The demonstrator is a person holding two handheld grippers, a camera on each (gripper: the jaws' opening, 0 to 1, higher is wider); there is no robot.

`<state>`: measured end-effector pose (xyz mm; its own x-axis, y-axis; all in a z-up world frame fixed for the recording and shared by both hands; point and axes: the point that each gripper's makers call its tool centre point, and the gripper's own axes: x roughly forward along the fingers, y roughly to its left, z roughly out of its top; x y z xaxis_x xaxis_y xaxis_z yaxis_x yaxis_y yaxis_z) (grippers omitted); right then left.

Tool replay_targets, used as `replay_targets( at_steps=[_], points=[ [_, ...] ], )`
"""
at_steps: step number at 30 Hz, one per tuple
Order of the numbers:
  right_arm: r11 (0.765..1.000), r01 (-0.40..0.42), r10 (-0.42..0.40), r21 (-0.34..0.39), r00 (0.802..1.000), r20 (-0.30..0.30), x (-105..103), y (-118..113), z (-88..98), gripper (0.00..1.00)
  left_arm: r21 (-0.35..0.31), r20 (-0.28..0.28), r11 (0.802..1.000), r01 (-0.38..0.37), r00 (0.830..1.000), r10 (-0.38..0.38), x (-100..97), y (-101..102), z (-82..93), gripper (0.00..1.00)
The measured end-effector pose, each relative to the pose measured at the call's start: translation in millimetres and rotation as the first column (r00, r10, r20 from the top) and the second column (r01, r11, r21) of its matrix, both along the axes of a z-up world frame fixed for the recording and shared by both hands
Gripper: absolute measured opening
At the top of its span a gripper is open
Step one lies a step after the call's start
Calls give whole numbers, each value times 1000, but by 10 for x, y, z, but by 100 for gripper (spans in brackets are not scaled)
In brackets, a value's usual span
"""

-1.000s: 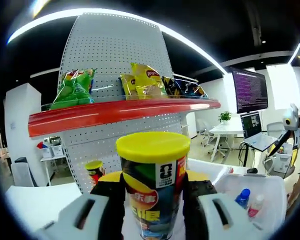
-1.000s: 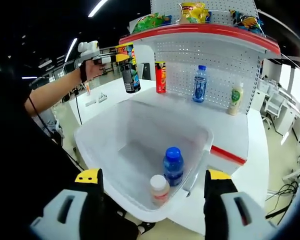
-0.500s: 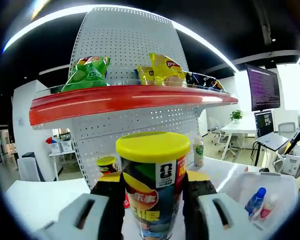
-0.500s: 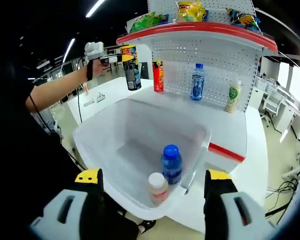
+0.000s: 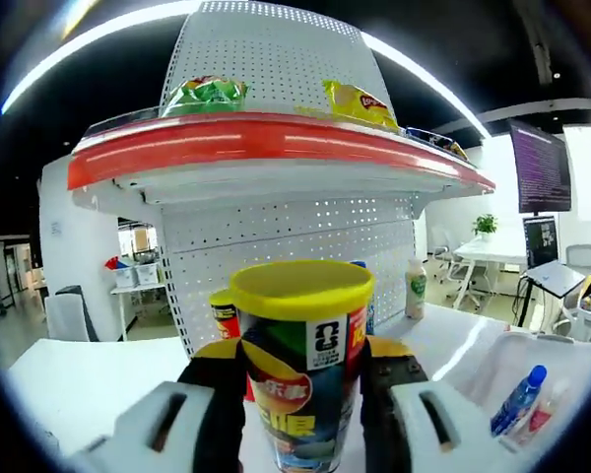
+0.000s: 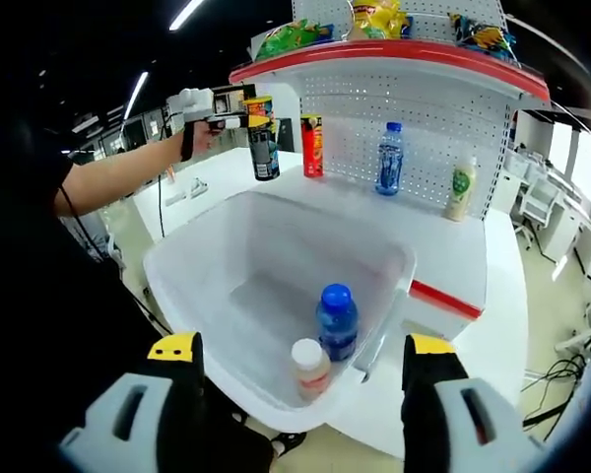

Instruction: Place the items from the shopping basket onto the snack and drink counter

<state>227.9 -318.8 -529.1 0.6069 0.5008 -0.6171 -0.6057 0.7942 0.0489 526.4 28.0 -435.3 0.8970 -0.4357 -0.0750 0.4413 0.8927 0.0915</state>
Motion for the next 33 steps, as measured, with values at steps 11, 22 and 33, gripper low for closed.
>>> replay_targets(
  at_steps=[11, 22, 33],
  points=[
    [1000, 0, 0, -12, 1000, -2, -28, -16, -26, 80, 24, 9, 1000, -14, 1000, 14, 163, 80, -155, 45],
    [999, 7, -7, -33, 1000, -14, -2, -40, -26, 79, -22, -6, 999, -39, 999, 38, 301, 97, -257, 45],
    [999, 21, -21, -26, 1000, -16, 24, -53, -46, 79, -69, -33, 996, -47, 998, 45, 372, 96, -382, 45]
  ],
)
